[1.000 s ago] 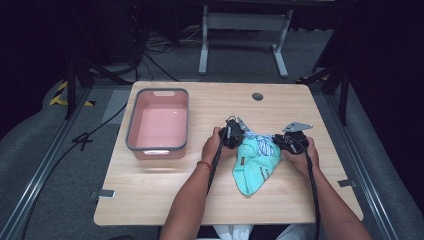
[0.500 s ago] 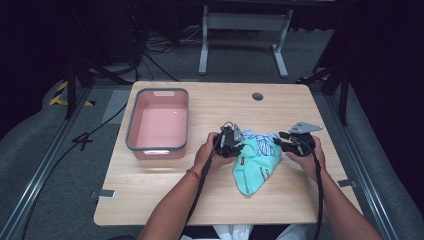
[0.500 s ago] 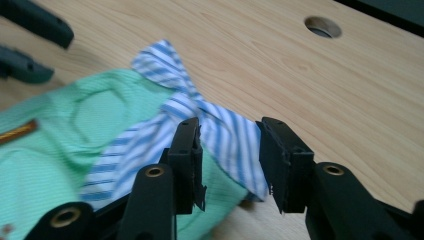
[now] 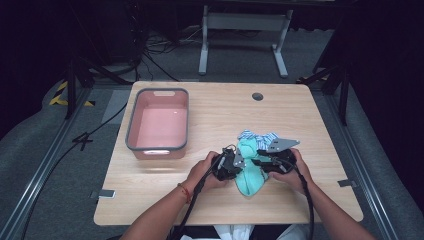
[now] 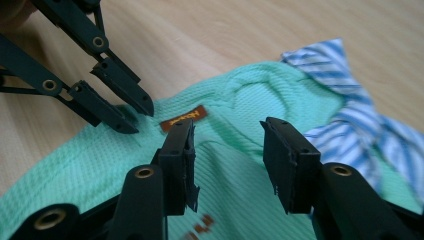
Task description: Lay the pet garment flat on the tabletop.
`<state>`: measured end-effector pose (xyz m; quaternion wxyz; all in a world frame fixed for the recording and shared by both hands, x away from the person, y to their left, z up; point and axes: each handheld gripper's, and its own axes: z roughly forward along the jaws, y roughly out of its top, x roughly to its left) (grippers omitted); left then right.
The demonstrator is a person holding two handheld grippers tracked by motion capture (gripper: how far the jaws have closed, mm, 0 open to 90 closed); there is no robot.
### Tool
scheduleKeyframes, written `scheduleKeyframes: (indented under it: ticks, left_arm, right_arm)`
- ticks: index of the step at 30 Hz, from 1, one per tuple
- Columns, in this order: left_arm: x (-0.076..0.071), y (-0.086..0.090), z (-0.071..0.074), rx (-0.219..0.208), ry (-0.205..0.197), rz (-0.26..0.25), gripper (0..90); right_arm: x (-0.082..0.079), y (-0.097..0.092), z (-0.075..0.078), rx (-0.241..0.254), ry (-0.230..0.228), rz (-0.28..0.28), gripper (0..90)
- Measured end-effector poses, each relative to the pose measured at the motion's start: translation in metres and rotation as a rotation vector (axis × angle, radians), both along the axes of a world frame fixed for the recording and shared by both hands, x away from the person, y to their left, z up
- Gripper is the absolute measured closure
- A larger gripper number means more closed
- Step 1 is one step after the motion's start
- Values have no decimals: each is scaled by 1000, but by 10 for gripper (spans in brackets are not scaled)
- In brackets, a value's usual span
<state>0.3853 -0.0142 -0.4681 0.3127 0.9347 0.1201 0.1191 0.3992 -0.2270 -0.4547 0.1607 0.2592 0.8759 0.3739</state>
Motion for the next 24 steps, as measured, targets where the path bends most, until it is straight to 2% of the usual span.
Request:
scheduleKeyframes:
  ticks: [2,4,5,8,11,14,17,20,24]
  left_arm:
    - [-5,1,-1,-1,-4,-13,813]
    - [-10,3,-3,-19,-20,-13,820]
    - [-9,4,-4,-27,-14,-8,819]
    - [-8,8,-7,-75,13,11,817]
    - [-8,7,-6,-64,7,5,814]
    - [-9,6,-4,-43,3,4,814]
    - [-9,4,-4,-31,1,6,814]
    - [-8,4,-5,-56,14,11,814]
    - [-7,4,-6,-63,14,5,814]
  right_arm:
    - [-2,8,-6,-16,8,8,566]
    - [-3,17,-13,-33,19,16,568]
    - [-3,19,-17,-36,18,14,584]
    - [-3,20,-20,-3,38,9,635]
    - [-4,16,-22,32,65,17,738]
    - [-9,17,-24,52,58,18,841]
    - [-13,18,-24,40,34,22,851]
    - [-12,16,-23,37,41,27,859]
    - [-15,12,-19,36,28,39,862]
